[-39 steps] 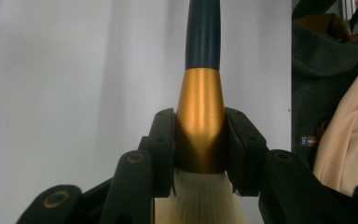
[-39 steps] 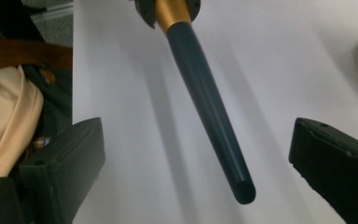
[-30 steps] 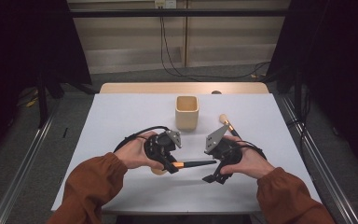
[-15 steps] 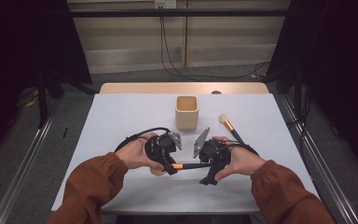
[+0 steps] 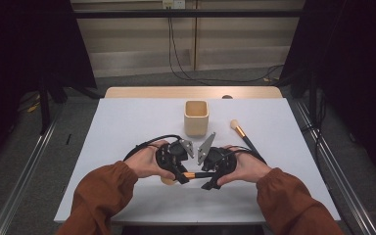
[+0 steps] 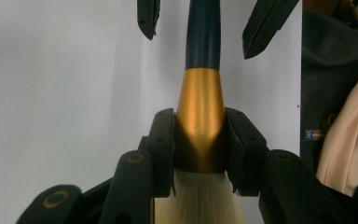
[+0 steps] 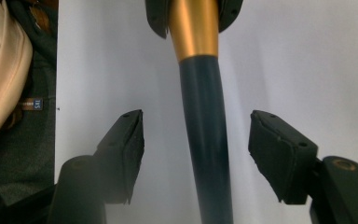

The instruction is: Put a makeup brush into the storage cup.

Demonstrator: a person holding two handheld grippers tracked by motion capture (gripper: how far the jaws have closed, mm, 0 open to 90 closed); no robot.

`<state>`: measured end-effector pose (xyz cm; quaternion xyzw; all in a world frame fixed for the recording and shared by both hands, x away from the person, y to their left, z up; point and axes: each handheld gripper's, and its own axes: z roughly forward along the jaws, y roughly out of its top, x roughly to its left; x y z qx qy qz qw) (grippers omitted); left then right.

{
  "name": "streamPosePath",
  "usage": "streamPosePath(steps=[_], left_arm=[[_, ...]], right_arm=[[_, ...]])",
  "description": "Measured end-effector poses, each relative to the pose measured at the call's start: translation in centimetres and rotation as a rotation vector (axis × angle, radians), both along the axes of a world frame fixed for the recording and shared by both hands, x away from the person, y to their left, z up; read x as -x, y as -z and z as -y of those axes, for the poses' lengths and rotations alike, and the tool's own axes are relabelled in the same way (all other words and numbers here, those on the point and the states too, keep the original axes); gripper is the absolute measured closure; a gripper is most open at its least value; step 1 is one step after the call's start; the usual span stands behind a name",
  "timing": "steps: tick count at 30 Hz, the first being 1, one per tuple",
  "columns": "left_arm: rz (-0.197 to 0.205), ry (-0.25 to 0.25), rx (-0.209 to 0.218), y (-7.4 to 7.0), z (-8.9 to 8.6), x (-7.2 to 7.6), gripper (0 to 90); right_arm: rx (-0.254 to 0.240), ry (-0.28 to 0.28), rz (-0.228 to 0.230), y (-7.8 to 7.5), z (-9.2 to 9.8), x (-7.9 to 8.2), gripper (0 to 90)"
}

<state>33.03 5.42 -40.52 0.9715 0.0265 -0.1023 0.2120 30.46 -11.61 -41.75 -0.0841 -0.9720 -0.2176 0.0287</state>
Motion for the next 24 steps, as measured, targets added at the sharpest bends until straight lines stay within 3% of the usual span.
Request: streamPosePath(steps=[3, 4, 7, 15, 20, 21, 24], left_arm=[[0.007, 0.006, -0.001, 0.04, -0.05, -0.02, 66.2], [-0.008, -0.031, 0.020, 0.20, -0.05, 0.24, 66.2], [0.001, 0.000, 0.009, 0.22, -0.29, -0.07, 66.2], [0.009, 0.003, 0.008, 0.34, -0.27, -0.19, 66.2], [0.004, -0.004, 0.012, 0.47, -0.29, -0.07, 66.2], [-0.012, -0.047, 0.030, 0.69, -0.26, 0.29, 66.2], [-0.012, -0.023, 0.032, 0.69, -0.46, 0.08, 66.2]], right_arm=[[-0.015, 0.006, 0.006, 0.00, -0.04, -0.15, 44.4], [-0.022, 0.011, 0.011, -0.02, -0.03, -0.21, 45.8], [-0.039, 0.015, 0.012, -0.09, -0.01, -0.27, 48.7], [-0.057, 0.006, 0.017, -0.04, -0.27, -0.28, 56.5], [-0.056, -0.001, 0.026, 0.12, -0.47, -0.21, 63.3], [-0.059, -0.001, 0.028, 0.12, -0.48, -0.24, 63.8], [-0.074, -0.001, 0.033, 0.02, -0.54, -0.34, 65.5]])
